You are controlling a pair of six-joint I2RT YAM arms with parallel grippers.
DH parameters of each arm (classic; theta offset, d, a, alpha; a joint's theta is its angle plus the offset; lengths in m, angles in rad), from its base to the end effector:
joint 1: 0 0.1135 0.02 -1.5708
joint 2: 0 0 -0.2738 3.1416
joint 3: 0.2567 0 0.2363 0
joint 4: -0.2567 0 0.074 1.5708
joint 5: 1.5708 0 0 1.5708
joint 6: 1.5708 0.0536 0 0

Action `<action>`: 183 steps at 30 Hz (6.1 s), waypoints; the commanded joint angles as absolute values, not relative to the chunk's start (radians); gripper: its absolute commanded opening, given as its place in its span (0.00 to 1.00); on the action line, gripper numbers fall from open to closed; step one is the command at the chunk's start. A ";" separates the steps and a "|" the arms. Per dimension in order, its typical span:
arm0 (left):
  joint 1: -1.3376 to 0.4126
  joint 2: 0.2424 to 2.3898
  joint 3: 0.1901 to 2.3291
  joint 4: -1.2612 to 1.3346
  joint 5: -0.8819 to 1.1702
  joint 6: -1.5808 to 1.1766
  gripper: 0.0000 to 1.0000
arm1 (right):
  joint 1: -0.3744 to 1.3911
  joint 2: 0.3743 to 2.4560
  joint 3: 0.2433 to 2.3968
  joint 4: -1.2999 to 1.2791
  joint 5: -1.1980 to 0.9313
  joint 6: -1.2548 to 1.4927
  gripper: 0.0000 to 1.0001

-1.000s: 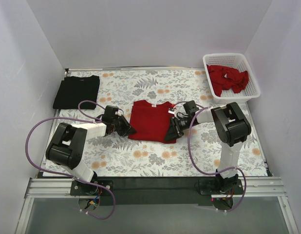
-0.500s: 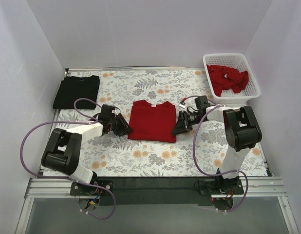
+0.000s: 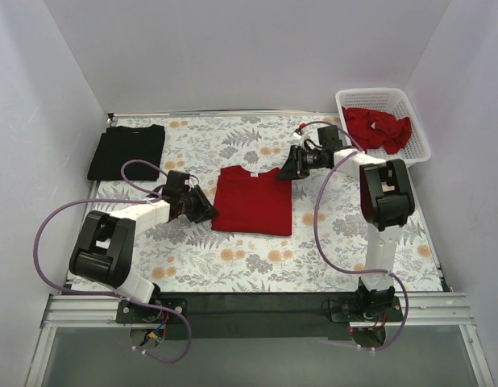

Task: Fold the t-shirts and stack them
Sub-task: Fold the tshirt, then neatly place the folded tshirt to the corner

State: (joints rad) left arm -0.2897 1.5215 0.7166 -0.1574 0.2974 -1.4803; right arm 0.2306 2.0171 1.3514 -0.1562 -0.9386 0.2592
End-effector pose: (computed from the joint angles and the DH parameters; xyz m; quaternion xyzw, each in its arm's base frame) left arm 0.2636 -0.0950 0.1611 -0.4923 0.8061 -0.3188 0.0782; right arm 0.4058 0.1397 0.1891 -0.1535 0.8324 0.4875 0.2144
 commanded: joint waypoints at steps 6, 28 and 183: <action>-0.285 1.516 0.684 -0.184 0.262 -1.479 0.20 | 0.192 2.212 1.434 -0.094 -0.894 0.305 0.31; -0.203 1.140 0.726 -0.442 -0.023 -1.332 0.98 | 0.645 1.741 1.338 -0.330 -0.228 0.037 0.53; -0.002 2.066 1.821 -0.341 -0.569 -0.215 0.00 | 0.893 1.509 1.066 -0.584 0.077 0.083 0.98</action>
